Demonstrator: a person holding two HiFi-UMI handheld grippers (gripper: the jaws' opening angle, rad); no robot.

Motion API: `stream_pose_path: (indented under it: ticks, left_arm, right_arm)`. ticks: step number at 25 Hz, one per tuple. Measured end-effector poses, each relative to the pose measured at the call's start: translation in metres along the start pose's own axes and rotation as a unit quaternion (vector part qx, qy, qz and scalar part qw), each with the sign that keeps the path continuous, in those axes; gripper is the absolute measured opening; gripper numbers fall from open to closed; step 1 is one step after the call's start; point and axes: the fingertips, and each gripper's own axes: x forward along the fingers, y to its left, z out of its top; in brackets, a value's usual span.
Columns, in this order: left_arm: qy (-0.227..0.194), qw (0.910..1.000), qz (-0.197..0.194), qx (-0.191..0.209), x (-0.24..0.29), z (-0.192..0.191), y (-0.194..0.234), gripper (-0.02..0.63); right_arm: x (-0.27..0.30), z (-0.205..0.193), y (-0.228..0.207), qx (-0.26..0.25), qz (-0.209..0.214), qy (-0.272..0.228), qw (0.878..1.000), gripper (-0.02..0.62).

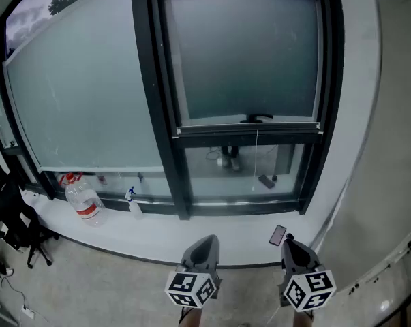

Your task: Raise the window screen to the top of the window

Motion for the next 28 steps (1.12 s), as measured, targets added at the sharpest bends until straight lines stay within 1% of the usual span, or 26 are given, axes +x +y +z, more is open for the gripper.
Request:
stream_pose_path:
  ticks: [8,14,18,22,25,28]
  left_arm:
    - [0.0,0.9999,0.001,0.017,-0.001,0.002,-0.005,0.002]
    - [0.005,0.9998,0.008,0.016,-0.001,-0.002,0.002,0.002]
    - [0.01,0.9998,0.014,0.014,0.004,-0.005,0.005,0.002]
    - [0.012,0.9998,0.016,0.01,0.011,-0.009,0.005,0.002]
    - [0.015,0.9997,0.017,0.013,0.019,-0.014,0.004,0.002]
    - [0.019,0.9995,0.023,0.008,0.024,-0.02,0.002,0.002]
  right_arm:
    - [0.002,0.005,-0.002,-0.007,0.007,-0.004,1.0,0.005]
    - [0.008,0.004,0.005,-0.014,0.024,-0.01,1.0,0.005]
    - [0.012,-0.002,-0.008,-0.005,0.01,0.002,1.0,0.005]
    - [0.016,-0.005,-0.021,0.011,0.016,0.005,1.0,0.005]
    - [0.018,-0.008,-0.032,0.007,0.016,0.003,1.0,0.005]
    - [0.018,-0.015,-0.043,0.009,0.015,0.011,1.0,0.005]
